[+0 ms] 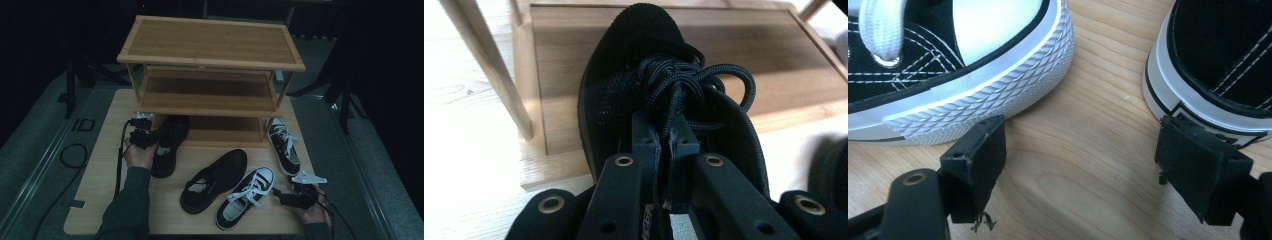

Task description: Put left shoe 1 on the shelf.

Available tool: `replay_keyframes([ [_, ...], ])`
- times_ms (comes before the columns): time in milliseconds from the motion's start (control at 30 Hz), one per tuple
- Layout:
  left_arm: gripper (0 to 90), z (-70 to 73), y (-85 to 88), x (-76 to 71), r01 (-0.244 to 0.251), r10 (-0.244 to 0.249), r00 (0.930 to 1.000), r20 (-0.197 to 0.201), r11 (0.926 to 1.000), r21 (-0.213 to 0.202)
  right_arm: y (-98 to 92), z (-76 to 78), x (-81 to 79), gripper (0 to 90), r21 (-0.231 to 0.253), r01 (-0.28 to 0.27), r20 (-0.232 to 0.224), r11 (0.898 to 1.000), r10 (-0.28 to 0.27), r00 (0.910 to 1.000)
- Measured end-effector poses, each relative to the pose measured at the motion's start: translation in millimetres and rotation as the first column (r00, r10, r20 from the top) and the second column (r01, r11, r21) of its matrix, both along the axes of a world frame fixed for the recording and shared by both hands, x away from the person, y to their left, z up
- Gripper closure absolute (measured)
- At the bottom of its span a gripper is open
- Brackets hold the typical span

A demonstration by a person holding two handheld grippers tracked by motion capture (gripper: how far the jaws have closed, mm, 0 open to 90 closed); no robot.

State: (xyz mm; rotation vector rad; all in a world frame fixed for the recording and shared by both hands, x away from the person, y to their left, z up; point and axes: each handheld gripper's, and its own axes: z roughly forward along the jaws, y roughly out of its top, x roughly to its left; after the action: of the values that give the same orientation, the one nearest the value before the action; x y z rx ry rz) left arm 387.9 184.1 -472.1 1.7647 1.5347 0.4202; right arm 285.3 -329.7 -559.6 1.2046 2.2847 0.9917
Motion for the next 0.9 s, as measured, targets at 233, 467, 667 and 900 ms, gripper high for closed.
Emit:
replay_keyframes([
  [233,82.6,-1.2,-0.5,1.1,-0.035,0.035,0.9993,0.015,0.9993,0.009,0.0,0.0,0.0,20.4,0.000,0.000,0.000,1.000,0.000,1.0000],
  [467,62.8,-4.0,3.2,-0.1,0.004,-0.004,0.9999,0.011,1.0000,0.004,0.1,0.0,0.0,20.4,0.000,0.000,0.000,1.000,0.000,1.0000],
  [667,52.8,0.6,7.5,-6.3,0.032,-0.031,0.9989,0.035,0.9995,-0.002,0.0,0.0,0.0,20.4,0.000,0.000,0.000,1.000,0.000,1.0000],
  [900,49.2,14.3,16.5,-21.6,0.074,-0.072,0.9929,0.095,0.9970,-0.023,0.0,0.0,0.0,20.4,0.000,0.000,0.000,1.000,0.000,1.0000],
])
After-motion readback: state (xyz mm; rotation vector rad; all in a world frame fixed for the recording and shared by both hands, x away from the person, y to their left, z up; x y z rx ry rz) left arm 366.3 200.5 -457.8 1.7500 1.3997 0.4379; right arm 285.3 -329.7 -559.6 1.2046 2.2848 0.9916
